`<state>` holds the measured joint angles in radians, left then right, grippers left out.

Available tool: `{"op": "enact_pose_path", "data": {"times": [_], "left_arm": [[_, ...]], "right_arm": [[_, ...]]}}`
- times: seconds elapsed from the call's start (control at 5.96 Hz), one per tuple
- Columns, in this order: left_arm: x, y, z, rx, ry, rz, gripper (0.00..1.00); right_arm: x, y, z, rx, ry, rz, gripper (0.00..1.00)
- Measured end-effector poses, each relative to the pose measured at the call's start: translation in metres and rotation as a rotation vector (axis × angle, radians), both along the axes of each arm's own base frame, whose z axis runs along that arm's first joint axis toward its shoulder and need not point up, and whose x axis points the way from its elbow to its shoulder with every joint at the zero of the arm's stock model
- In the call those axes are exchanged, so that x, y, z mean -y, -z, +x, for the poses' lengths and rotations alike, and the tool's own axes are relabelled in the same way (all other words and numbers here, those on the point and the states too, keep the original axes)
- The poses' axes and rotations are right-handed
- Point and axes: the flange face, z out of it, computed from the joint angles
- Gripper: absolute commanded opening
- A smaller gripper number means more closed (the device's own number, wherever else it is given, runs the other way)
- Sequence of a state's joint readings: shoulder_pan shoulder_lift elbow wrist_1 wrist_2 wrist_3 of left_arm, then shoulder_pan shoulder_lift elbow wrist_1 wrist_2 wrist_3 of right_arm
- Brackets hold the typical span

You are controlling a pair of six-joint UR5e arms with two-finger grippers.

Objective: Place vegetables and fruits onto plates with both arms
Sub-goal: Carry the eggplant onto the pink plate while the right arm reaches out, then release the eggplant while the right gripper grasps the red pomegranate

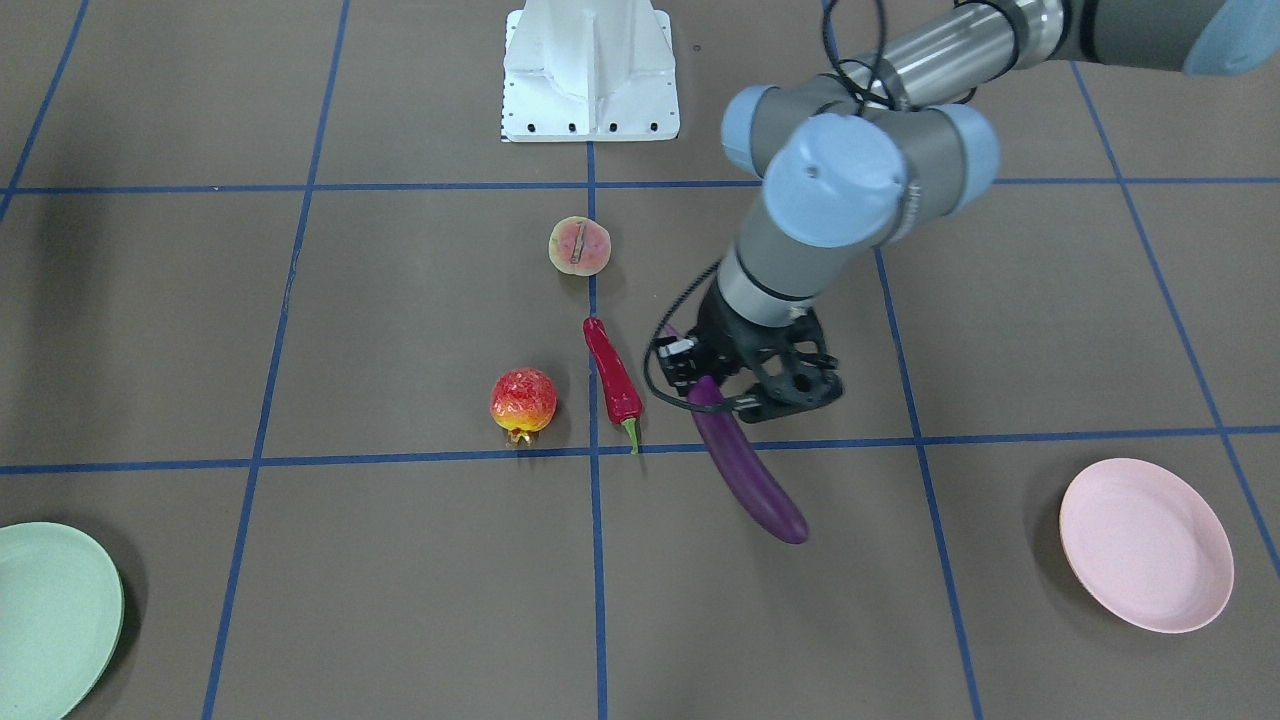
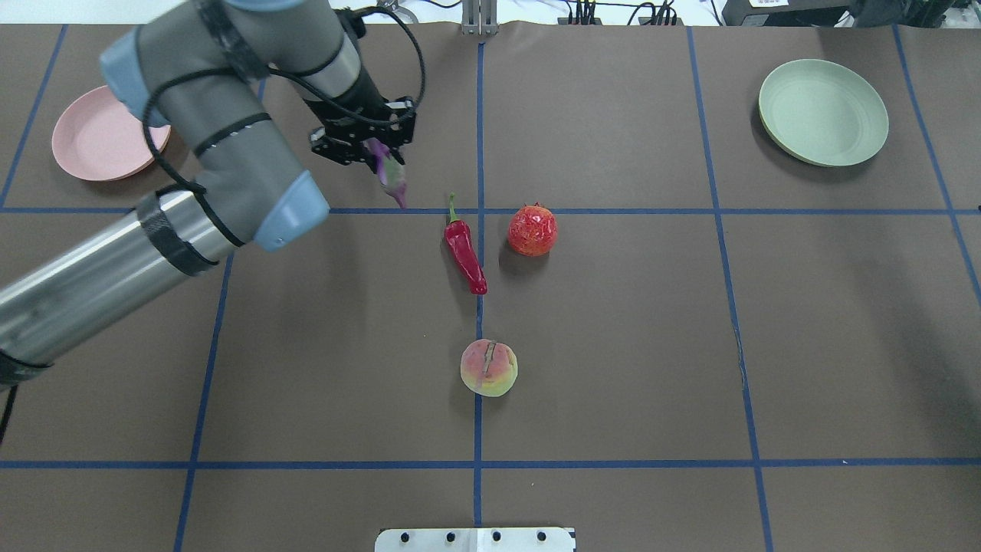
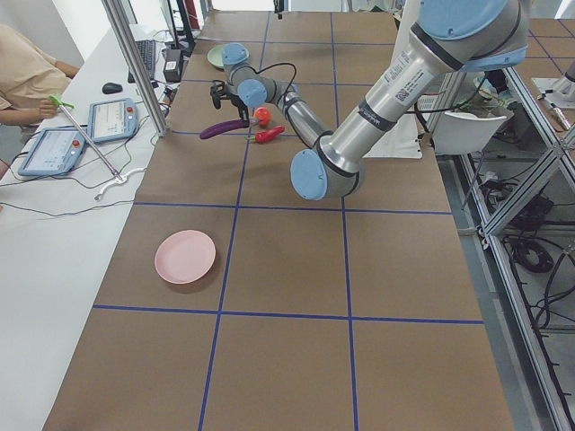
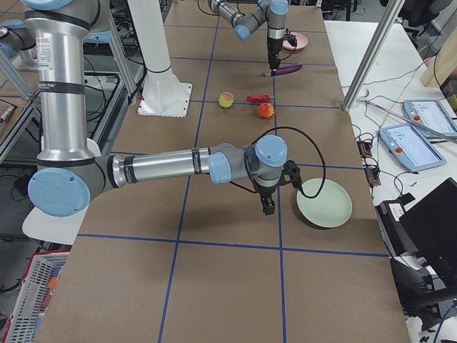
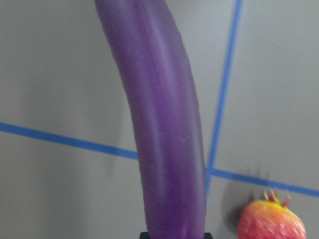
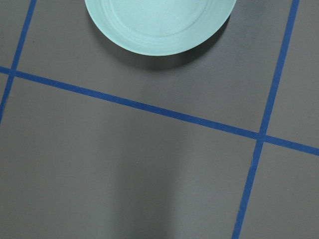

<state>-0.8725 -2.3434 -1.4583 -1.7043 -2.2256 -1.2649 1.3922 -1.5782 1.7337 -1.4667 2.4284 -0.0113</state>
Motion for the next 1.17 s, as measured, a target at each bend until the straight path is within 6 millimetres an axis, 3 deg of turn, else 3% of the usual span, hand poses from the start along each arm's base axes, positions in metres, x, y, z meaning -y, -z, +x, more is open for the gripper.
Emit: {"op": "enact_pose_path", "data": {"times": [0.34, 0.5, 0.67, 0.84, 1.01, 1.17], "left_arm": [[0.035, -0.135, -0.097, 0.112, -0.074, 0.092, 0.00], [0.050, -0.200, -0.141, 0.169, -0.111, 0.111, 0.00], [0.066, -0.260, -0.165, 0.226, -0.125, 0.078, 0.00], [0.081, -0.306, -0.179, 0.282, -0.134, 0.046, 0.05], [0.093, -0.339, -0.193, 0.322, -0.151, 0.029, 0.29], [0.102, -0.362, -0.204, 0.340, -0.160, 0.026, 0.99]], "right_arm": [[0.002, 0.018, -0.058, 0.027, 0.111, 0.087, 1.00], [0.011, 0.044, -0.098, 0.048, 0.172, 0.143, 1.00], [0.021, 0.085, -0.149, 0.076, 0.201, 0.155, 1.00], [0.028, 0.133, -0.197, 0.099, 0.186, 0.137, 1.00], [0.032, 0.177, -0.238, 0.107, 0.163, 0.144, 1.00], [0.032, 0.212, -0.262, 0.118, 0.112, 0.126, 1.00]]}}
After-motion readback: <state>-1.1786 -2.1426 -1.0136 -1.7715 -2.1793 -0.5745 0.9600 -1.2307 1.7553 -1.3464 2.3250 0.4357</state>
